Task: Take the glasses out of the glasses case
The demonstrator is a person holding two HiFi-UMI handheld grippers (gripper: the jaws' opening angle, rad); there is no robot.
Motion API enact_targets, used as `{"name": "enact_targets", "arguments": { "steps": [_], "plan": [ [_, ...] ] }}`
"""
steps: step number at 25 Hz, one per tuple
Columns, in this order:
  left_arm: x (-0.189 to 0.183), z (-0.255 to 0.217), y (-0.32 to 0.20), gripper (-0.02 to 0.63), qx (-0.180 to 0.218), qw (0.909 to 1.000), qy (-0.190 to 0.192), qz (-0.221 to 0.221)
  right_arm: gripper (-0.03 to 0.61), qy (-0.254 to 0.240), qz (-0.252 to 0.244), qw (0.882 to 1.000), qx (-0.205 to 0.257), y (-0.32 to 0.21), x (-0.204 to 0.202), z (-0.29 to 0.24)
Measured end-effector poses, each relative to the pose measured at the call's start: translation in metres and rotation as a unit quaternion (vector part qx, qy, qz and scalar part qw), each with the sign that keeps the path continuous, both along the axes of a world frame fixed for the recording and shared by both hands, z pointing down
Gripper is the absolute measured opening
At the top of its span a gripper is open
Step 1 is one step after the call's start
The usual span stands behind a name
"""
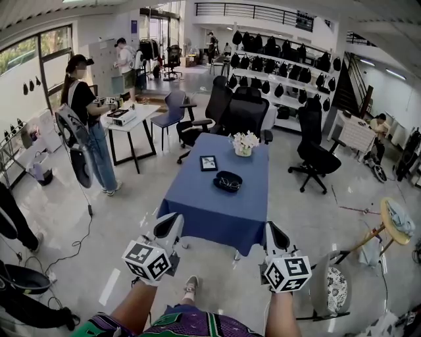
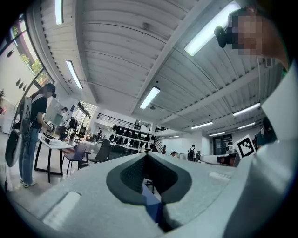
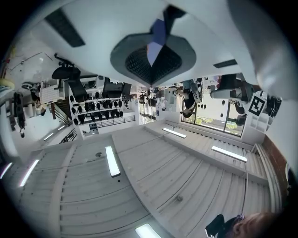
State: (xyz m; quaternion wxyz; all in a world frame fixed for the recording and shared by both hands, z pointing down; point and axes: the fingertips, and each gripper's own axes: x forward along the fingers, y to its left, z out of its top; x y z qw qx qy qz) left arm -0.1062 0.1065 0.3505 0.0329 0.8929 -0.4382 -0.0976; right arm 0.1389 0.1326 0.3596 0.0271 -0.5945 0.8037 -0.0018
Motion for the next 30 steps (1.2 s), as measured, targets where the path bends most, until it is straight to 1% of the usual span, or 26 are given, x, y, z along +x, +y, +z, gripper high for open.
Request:
{"name": "enact_targets", "arguments": {
  "steps": [3, 6, 15, 18, 21, 26, 30],
  "plan": [
    [-0.001, 0.001, 0.000, 0.017, 0.003, 1.0000, -0.005, -0.004, 0.000, -0.008, -0.001, 1.000, 0.003, 0.000, 0.000, 0.000],
    [0.000, 0.002, -0.001, 0.017, 0.003, 1.0000, -0.008, -0.003, 0.000, -0.026, -0.016, 1.000, -0.001, 0.000, -0.003, 0.001],
    [0.002, 0.004, -0.001, 0.017, 0.000, 1.0000, -0.009, 0.000, 0.001, -0.018, -0.024, 1.000, -0.009, 0.001, -0.007, 0.004],
    [0.001, 0.005, 0.000, 0.017, 0.002, 1.0000, -0.008, 0.001, 0.002, -0.012, -0.020, 1.000, -0.005, 0.002, -0.005, 0.004],
    [-0.001, 0.004, -0.001, 0.017, 0.001, 1.0000, -0.008, 0.001, 0.001, -0.018, -0.015, 1.000, -0.001, 0.003, -0.002, 0.001],
    [0.000, 0.004, -0.002, 0.017, 0.000, 1.0000, -0.008, 0.001, 0.002, -0.023, -0.015, 1.000, -0.003, 0.004, 0.000, 0.001],
    [0.003, 0.003, 0.001, 0.017, 0.001, 0.9999, -0.010, 0.006, 0.002, -0.017, -0.014, 1.000, -0.005, 0.011, 0.000, 0.003]
  ]
}}
